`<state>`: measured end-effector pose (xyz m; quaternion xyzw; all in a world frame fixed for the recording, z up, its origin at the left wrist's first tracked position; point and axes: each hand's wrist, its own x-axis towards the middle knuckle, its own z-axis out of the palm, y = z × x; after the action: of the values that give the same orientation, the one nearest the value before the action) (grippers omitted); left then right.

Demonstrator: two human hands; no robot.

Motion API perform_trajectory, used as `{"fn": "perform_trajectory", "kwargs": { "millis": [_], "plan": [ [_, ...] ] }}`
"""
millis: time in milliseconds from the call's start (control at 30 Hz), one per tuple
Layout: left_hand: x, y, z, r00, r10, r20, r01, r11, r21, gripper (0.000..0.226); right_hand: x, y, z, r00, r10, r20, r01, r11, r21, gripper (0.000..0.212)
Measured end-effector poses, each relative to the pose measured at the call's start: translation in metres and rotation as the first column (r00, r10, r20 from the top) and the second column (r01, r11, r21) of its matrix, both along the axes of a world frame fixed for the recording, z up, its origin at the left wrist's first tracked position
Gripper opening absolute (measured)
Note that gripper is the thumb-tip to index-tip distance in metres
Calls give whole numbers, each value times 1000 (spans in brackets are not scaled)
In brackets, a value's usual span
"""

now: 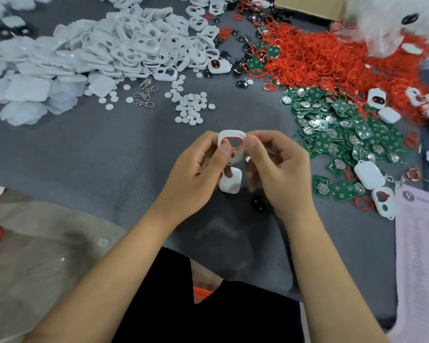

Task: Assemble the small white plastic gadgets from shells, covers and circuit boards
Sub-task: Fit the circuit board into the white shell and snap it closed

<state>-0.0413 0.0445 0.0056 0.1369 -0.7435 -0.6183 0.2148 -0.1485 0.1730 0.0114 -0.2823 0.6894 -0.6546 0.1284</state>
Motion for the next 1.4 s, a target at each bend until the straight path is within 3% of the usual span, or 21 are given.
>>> {"fn": "perform_trajectory", "kwargs": {
  "millis": [100, 333, 467, 567, 700, 933, 1067, 1200, 1300, 1400],
  "plan": [
    [-2, 0, 0, 999, 12, -44, -6, 992, 128, 21, -5, 4, -3, 949, -163, -271, 191, 978, 80, 12],
    [-3, -2, -6, 997, -12, -71, 23, 988, 152, 18, -1, 4, -4, 920, -141, -366, 187, 978, 92, 12],
    [-5, -5, -10, 992, 28, -121, -1, 976, 217, 14, -6, 7, -9, 849, -192, -493, 315, 932, 179, 15],
    [-6, -8, -11, 988, 47, -144, -12, 973, 232, 18, -7, 8, -12, 791, -154, -592, 422, 838, 347, 12],
    [-7, -8, -14, 990, 39, -139, -4, 971, 238, 27, -7, 8, -13, 731, 2, -682, 414, 793, 447, 12],
    [-9, -10, -18, 992, 45, -117, -18, 974, 228, 39, -9, 8, -11, 719, 75, -691, 419, 746, 517, 9],
    [-8, -10, -18, 990, 52, -132, -20, 973, 229, 37, -11, 11, -12, 754, -41, -656, 500, 683, 533, 29],
    [-8, -9, -15, 988, 73, -134, -43, 975, 219, 33, -13, 13, -14, 767, -66, -639, 495, 695, 522, 19],
    [-9, -9, -14, 988, 91, -125, -64, 976, 208, 37, -12, 13, -14, 805, -107, -584, 428, 786, 446, 14],
    [-10, -8, -13, 985, 110, -133, -81, 975, 208, 39, -7, 10, -8, 917, -182, -355, 256, 951, 172, 8]
  ]
}}
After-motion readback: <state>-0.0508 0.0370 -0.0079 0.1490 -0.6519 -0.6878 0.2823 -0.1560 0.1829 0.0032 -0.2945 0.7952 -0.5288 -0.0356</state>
